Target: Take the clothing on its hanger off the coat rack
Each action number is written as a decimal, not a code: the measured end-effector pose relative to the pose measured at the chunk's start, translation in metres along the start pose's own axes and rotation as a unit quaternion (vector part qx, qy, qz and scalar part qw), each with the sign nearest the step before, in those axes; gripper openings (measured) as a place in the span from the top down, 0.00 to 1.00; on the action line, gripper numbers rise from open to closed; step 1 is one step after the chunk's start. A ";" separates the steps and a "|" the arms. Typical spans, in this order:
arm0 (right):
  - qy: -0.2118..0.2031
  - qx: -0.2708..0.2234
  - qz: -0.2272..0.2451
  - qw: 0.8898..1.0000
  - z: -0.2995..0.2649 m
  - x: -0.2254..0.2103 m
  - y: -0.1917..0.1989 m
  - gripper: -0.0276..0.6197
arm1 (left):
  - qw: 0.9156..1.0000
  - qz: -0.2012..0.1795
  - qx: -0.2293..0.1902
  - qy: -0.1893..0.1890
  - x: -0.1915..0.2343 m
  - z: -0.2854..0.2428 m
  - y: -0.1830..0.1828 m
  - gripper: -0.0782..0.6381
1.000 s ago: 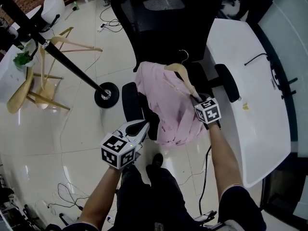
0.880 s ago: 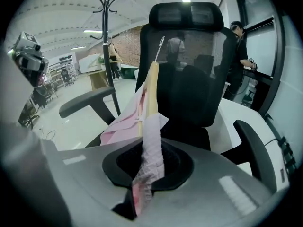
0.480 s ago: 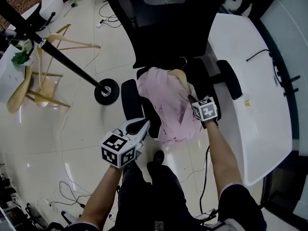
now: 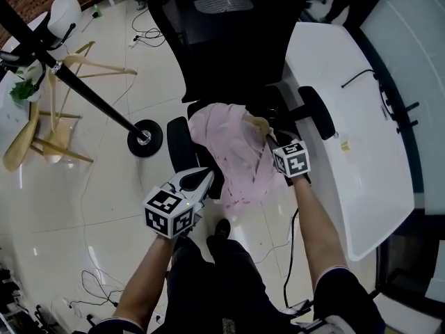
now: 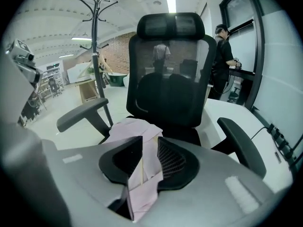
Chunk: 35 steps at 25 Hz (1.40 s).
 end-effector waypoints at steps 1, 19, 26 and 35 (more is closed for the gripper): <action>0.003 -0.011 -0.001 1.000 0.007 0.001 -0.005 0.82 | 1.000 -0.003 -0.002 0.003 -0.002 0.000 -0.002 0.87; 0.017 -0.212 -0.044 0.976 0.160 0.045 -0.133 0.95 | 0.993 -0.078 -0.070 0.058 -0.053 0.012 -0.076 0.87; 0.009 -0.281 -0.054 0.958 0.211 0.059 -0.166 0.95 | 0.988 -0.104 -0.094 0.070 -0.067 0.020 -0.099 0.87; -0.001 -0.319 -0.039 0.947 0.241 0.073 -0.186 0.95 | 0.981 -0.131 -0.122 0.075 -0.080 0.027 -0.124 0.87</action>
Point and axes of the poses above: the fingertips, and each gripper's own axes: z backward along the fingers, x to its left, y out of its underside, the point moved 5 cm from there along z, backward along the fingers, and after that the axes turned 4 degrees about -x, right-handed, at the moved point
